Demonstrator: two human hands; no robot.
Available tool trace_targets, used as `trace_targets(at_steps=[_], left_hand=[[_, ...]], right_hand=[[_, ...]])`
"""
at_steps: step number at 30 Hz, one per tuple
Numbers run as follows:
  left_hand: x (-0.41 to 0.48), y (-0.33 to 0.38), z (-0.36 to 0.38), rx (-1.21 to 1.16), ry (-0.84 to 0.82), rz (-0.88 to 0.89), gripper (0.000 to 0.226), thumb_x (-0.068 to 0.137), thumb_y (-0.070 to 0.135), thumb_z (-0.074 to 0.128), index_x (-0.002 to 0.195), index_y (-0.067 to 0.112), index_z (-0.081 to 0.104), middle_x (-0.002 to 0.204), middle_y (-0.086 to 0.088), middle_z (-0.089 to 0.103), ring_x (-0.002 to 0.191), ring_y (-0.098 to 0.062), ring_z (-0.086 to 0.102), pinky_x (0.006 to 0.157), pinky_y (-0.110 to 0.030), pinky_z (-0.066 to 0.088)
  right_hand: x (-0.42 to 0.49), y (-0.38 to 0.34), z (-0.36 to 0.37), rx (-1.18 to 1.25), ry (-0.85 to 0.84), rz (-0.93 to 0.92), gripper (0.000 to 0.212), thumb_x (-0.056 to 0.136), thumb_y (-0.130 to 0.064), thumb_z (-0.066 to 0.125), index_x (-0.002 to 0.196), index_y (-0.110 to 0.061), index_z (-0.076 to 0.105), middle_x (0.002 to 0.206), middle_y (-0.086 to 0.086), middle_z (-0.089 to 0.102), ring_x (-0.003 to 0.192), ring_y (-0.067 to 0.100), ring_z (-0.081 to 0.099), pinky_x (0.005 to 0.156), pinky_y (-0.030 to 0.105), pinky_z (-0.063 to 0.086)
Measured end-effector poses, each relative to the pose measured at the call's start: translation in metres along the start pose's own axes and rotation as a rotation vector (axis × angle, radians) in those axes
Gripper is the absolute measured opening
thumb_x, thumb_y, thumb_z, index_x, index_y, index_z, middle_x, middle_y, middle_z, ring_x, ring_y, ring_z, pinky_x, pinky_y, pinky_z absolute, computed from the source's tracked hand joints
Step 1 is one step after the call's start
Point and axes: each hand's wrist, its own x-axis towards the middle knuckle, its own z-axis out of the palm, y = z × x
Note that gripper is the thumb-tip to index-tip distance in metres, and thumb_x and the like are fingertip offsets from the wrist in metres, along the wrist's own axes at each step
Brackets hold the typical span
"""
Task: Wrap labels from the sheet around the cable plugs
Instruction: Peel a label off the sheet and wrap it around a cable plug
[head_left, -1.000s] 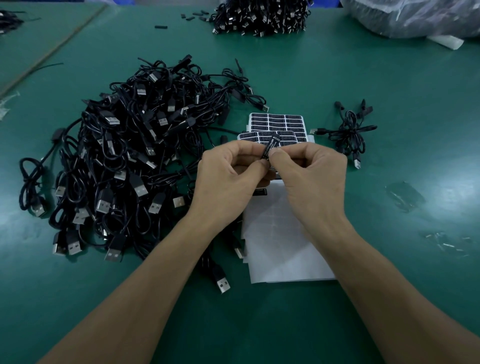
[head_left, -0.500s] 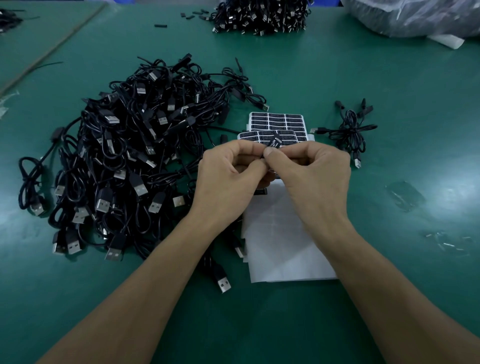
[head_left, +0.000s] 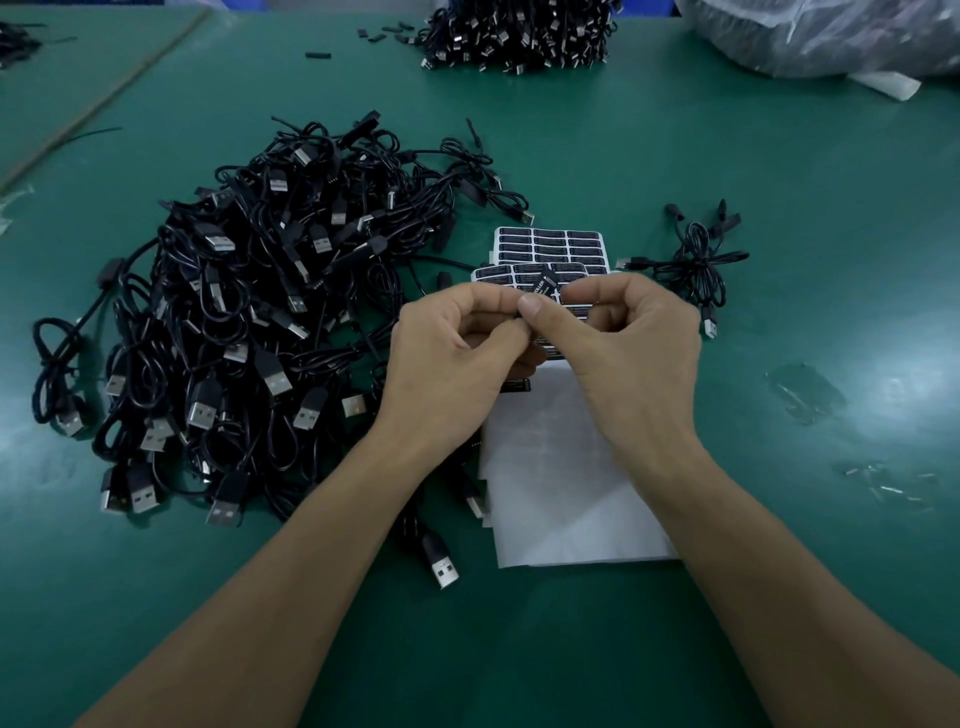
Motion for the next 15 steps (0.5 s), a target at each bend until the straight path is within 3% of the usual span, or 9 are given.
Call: trace_targets(at_steps=[4,8,12,15], left_hand=[[-0.0009,0.0002,0.0001,0.003,-0.010,-0.001,0.020,0.092,-0.001,0.065,0.091,0.017,0.075,0.078,-0.003,0.078,0.073,-0.018,0.076,0.064,-0.024,0.059],[-0.0013,0.0011,-0.0006,0.009,-0.033,-0.001,0.019,0.092,-0.003,0.064,0.092,0.014,0.074,0.078,-0.002,0.077,0.069,-0.014,0.075,0.062,-0.020,0.057],[-0.0034,0.0012,-0.0004,0.078,-0.053,0.045,0.007,0.087,0.011,0.070,0.086,0.018,0.070,0.069,0.004,0.072,0.061,-0.010,0.070,0.060,-0.023,0.057],[-0.0043,0.0015,-0.0006,0.154,-0.067,0.109,0.012,0.090,0.022,0.074,0.081,0.023,0.067,0.067,0.006,0.070,0.059,-0.011,0.068,0.059,-0.026,0.057]], right_hand=[[0.0014,0.0019,0.0005,0.070,-0.075,-0.019,0.018,0.076,-0.036,0.085,0.086,-0.031,0.071,0.058,-0.015,0.057,0.056,0.000,0.051,0.059,0.018,0.046],[0.0045,0.0021,-0.0010,0.138,-0.137,-0.019,0.018,0.079,-0.025,0.084,0.094,-0.025,0.074,0.073,-0.008,0.072,0.070,0.009,0.068,0.069,0.024,0.056],[0.0053,-0.0005,-0.0047,0.156,-0.167,-0.061,0.005,0.087,-0.023,0.076,0.083,-0.027,0.075,0.073,-0.008,0.073,0.066,0.003,0.064,0.065,0.021,0.052],[0.0047,-0.0048,-0.0074,0.134,-0.175,-0.088,0.012,0.091,-0.023,0.071,0.080,-0.026,0.075,0.072,-0.008,0.073,0.065,0.006,0.064,0.068,0.030,0.055]])
